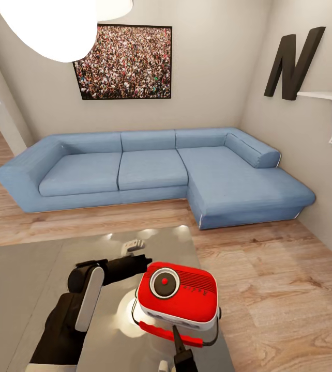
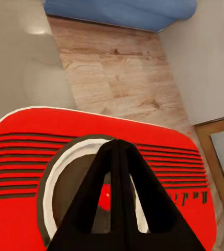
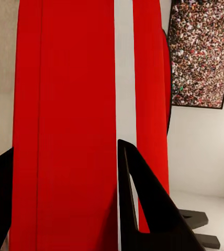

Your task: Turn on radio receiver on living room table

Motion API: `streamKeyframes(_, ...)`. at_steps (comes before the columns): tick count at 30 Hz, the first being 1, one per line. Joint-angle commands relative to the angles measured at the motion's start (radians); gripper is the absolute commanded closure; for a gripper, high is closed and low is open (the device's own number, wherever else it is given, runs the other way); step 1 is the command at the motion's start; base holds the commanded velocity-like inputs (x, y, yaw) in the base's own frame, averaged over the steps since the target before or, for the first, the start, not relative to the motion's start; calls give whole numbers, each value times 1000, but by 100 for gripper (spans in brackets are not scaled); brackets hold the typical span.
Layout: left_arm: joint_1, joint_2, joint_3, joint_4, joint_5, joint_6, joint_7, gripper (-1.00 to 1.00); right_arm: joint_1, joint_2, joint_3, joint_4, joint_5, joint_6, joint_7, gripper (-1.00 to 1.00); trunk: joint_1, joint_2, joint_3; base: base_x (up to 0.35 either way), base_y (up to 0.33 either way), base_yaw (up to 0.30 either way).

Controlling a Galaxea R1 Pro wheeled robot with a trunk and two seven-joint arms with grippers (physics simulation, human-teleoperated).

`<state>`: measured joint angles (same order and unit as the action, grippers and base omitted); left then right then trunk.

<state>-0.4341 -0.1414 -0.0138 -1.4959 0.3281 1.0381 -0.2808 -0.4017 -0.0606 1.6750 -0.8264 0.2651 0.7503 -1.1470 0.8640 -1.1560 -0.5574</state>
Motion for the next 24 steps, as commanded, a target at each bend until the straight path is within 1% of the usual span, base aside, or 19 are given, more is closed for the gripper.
streamKeyframes(1,-1,-5,0,1,-1,-1,1,100,-1,1,0,0,5,6,0,100,0,0,0,0,0,0)
streamKeyframes(5,-18,-14,0,19,3,-1,3,100,0,2,0,0,5,6,0,100,0,0,0,0,0,0)
streamKeyframes(6,-27,-20,0,33,4,-1,3,100,0,2,0,0,6,6,0,100,0,0,0,0,0,0)
streamKeyframes(8,-49,-26,0,60,7,-1,4,100,0,2,0,0,6,6,0,100,0,0,0,0,0,0)
streamKeyframes(9,-73,-33,0,95,9,0,4,100,0,3,0,0,6,6,0,100,0,0,0,0,0,0)
streamKeyframes(13,-100,-33,0,138,11,3,6,100,0,3,0,0,6,6,0,100,0,0,0,0,0,0)
streamKeyframes(20,-111,-33,0,198,12,6,7,100,0,4,1,0,6,6,1,100,0,0,0,0,0,0)
streamKeyframes(24,-112,-33,0,253,13,6,9,100,0,4,2,0,6,6,3,100,0,0,0,0,0,0)
